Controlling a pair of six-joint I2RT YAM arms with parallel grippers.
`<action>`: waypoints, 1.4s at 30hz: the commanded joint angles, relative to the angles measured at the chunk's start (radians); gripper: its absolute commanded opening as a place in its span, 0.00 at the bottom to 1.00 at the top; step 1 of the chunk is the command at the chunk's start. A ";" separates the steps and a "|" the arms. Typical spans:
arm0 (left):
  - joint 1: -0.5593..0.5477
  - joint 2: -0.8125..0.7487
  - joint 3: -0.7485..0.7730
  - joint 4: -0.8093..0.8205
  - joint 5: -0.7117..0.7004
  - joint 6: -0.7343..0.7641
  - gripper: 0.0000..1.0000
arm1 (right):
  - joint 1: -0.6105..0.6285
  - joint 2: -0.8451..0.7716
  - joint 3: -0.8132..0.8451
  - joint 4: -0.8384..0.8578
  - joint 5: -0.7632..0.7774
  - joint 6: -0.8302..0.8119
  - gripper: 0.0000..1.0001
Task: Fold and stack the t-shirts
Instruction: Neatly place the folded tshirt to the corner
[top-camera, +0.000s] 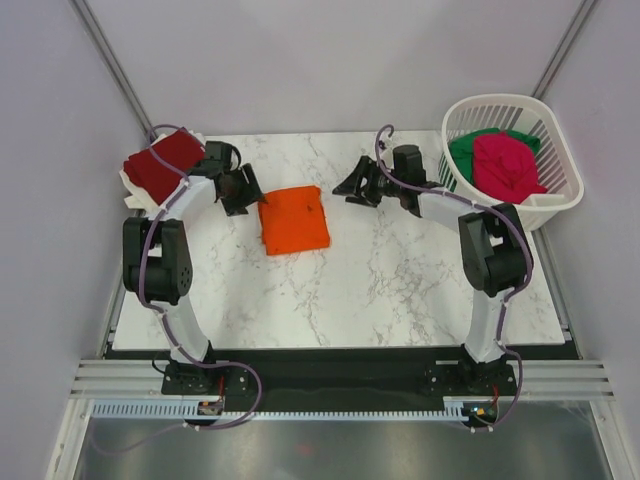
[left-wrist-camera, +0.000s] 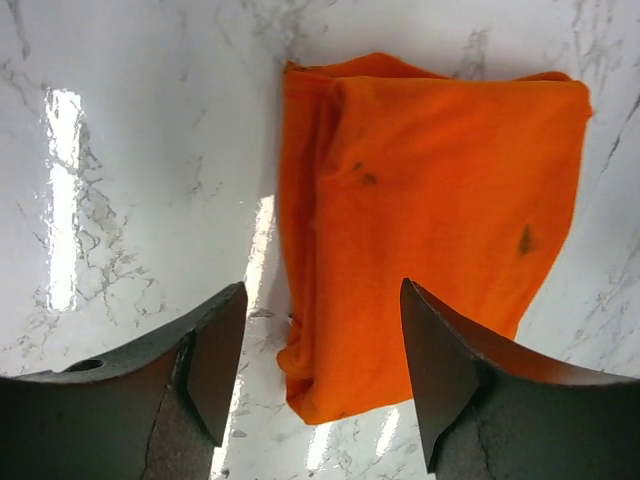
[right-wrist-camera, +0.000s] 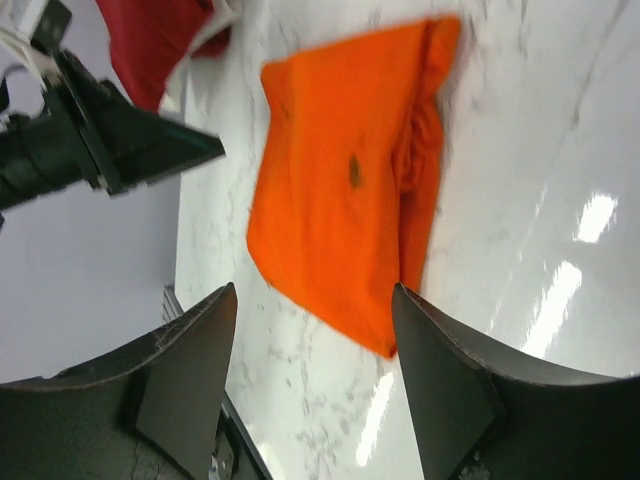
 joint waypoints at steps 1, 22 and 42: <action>0.045 -0.001 -0.062 0.174 0.082 -0.009 0.71 | 0.008 -0.103 -0.156 0.013 0.012 -0.051 0.72; 0.056 0.268 0.054 0.334 0.169 -0.010 0.82 | 0.102 -0.427 -0.486 -0.150 0.055 -0.214 0.73; 0.042 0.254 0.105 0.332 0.227 -0.017 0.02 | 0.102 -0.399 -0.460 -0.205 0.074 -0.244 0.73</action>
